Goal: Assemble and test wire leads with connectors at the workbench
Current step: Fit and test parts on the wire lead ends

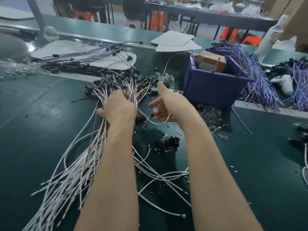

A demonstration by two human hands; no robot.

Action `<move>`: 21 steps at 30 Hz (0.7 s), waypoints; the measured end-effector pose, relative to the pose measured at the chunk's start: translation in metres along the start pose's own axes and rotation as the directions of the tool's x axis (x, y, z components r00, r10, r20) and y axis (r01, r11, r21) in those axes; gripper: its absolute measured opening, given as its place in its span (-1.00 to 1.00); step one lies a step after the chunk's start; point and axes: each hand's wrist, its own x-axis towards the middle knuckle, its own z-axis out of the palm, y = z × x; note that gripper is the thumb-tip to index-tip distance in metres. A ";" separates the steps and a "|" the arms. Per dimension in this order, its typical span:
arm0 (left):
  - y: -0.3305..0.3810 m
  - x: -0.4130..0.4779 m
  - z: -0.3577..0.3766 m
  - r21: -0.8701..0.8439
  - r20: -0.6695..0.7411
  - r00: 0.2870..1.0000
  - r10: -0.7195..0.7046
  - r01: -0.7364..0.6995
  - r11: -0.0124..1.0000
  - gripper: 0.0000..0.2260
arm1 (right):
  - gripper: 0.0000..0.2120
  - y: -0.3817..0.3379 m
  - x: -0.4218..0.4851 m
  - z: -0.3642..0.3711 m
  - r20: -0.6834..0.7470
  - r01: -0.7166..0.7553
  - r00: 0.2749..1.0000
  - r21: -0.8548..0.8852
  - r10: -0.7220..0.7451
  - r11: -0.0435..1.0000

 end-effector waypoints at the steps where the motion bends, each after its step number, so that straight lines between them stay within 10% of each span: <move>1: -0.001 0.001 -0.001 -0.053 -0.051 0.999 0.019 -0.022 0.998 -0.80 | -0.33 -0.001 0.001 0.000 -0.022 0.008 1.000 -0.019 -0.008 1.000; 10: 0.009 -0.004 -0.012 -0.323 -0.177 0.978 0.112 -0.165 0.932 -0.81 | -0.34 -0.003 0.000 -0.014 -0.081 0.149 0.988 0.342 -0.129 0.928; 16: 0.018 -0.016 -0.017 -0.375 -0.352 0.929 0.113 -0.251 0.892 -0.82 | -0.44 0.000 -0.001 -0.013 -0.426 0.282 0.863 -0.037 -0.271 0.959; 21: 0.023 -0.021 -0.009 -0.331 -0.342 0.926 0.160 -0.278 0.902 -0.80 | -0.67 0.001 -0.006 -0.020 -0.435 0.349 0.791 -0.256 -0.430 0.902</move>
